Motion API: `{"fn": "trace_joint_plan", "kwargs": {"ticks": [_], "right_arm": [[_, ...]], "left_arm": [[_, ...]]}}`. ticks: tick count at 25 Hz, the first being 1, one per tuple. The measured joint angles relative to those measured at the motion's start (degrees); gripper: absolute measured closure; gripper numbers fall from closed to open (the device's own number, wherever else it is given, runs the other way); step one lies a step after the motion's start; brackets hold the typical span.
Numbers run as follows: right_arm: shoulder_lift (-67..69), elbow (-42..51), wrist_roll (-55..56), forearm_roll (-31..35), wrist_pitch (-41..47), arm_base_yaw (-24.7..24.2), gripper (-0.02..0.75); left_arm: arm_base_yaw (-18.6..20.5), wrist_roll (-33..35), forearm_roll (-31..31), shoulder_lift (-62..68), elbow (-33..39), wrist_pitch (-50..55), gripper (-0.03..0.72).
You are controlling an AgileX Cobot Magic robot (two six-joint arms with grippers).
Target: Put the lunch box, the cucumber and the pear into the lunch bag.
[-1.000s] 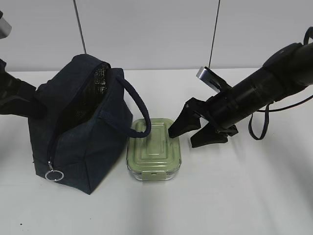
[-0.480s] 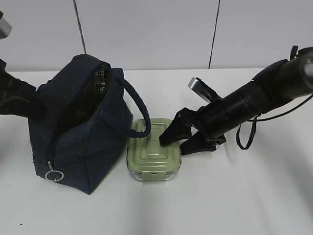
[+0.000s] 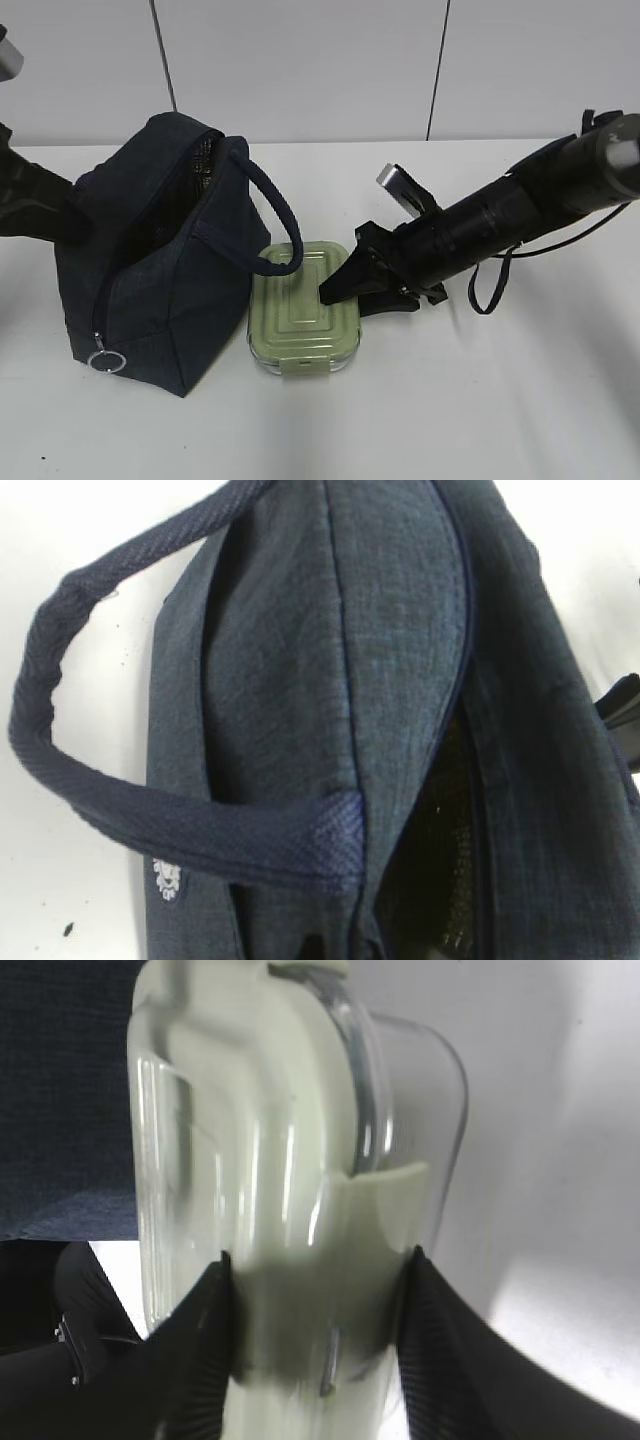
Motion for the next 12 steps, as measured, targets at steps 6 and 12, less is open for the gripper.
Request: {"fn": "trace_joint_plan", "kwargs": {"ticks": [6,12], "right_arm": [[-1.6,0.0,0.4,-1.5,-0.2,-0.9,0.405],[-9.2,0.1,5.3,-12.3,-2.4,-5.8,0.405]], "left_arm": [[0.0,0.0,0.2,0.0,0.0,0.0,0.704],[0.0,0.0,0.6,0.0,0.0,0.0,0.704]]}}
